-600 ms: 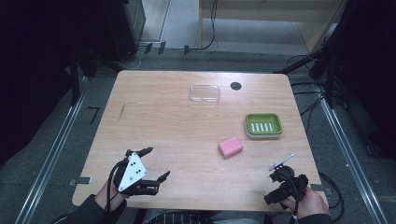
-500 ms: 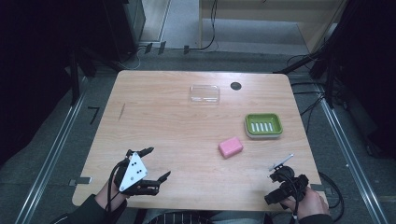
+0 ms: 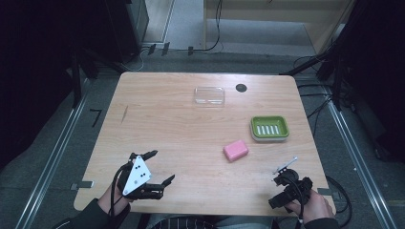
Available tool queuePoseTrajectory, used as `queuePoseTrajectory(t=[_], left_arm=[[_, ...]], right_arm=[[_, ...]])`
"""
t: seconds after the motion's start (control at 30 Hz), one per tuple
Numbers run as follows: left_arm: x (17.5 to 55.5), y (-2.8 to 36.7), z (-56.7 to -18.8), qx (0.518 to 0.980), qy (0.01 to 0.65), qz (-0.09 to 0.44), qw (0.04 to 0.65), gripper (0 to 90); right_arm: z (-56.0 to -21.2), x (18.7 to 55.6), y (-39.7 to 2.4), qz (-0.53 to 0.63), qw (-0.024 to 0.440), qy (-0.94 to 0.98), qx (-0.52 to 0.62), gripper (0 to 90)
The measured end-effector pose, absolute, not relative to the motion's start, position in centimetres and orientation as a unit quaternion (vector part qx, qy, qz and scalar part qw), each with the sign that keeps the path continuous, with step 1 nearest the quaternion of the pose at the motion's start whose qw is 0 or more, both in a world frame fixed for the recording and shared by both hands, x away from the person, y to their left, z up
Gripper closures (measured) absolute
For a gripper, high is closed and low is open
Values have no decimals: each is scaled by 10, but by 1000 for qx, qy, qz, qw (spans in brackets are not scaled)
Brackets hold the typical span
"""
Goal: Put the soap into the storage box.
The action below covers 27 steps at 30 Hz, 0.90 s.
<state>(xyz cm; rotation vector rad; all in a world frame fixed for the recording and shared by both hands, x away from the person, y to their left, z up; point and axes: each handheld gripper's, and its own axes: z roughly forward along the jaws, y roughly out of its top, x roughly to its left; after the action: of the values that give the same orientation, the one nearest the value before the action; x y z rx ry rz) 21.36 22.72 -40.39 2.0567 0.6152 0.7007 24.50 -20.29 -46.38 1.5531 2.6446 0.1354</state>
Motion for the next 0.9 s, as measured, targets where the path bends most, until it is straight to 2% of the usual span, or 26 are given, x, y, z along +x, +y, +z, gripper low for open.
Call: queuePoseTrajectory(t=[0.9], left_arm=[[216,227,-404,825,240,277,429,140]], right_arm=[[-459,263,-169,61,69,879,468,31]])
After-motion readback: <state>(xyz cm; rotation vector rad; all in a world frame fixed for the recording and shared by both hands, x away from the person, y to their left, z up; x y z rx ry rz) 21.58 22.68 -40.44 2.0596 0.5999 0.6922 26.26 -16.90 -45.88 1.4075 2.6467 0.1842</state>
